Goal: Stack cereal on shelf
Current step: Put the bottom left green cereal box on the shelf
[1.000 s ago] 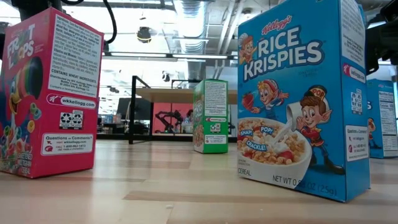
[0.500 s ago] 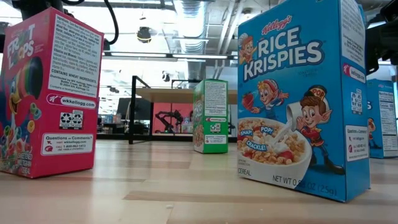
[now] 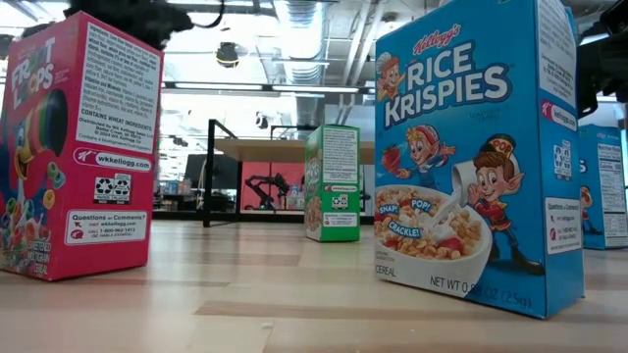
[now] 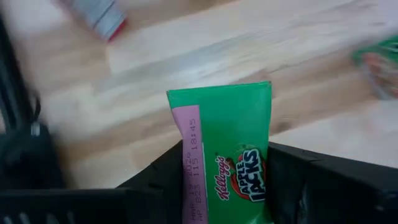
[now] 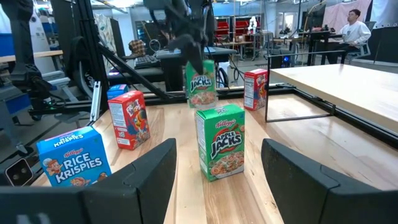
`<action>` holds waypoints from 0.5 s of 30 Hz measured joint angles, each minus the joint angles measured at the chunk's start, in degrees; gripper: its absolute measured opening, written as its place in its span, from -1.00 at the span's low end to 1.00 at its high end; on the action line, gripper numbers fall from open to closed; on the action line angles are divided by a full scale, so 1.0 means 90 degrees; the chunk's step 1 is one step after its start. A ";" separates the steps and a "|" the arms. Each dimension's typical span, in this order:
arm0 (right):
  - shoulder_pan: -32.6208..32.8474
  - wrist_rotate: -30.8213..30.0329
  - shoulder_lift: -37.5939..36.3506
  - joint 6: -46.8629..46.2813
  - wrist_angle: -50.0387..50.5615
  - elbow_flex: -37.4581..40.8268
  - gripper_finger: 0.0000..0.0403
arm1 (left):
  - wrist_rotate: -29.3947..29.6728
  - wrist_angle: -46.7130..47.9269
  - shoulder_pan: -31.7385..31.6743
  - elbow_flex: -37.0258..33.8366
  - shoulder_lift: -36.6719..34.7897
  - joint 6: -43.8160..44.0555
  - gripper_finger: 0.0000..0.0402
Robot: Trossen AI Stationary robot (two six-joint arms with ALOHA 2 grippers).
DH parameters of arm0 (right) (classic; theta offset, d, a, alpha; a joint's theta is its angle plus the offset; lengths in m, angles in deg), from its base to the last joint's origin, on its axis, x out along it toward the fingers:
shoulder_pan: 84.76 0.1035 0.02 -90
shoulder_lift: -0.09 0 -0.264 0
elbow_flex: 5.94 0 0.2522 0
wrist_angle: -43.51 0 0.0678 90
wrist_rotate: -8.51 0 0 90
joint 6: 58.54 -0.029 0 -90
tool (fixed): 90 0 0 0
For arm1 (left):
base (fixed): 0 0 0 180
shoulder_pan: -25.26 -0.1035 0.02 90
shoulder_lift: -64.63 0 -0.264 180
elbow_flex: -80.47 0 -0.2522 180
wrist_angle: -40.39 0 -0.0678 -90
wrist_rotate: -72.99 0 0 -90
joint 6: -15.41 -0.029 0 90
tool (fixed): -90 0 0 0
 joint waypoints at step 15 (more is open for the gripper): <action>0.0001 -0.0002 0.0000 0.0000 0.0000 0.0002 0.30 | 0.0378 -0.0036 -0.1623 0.2177 -0.0003 -0.6051 -0.27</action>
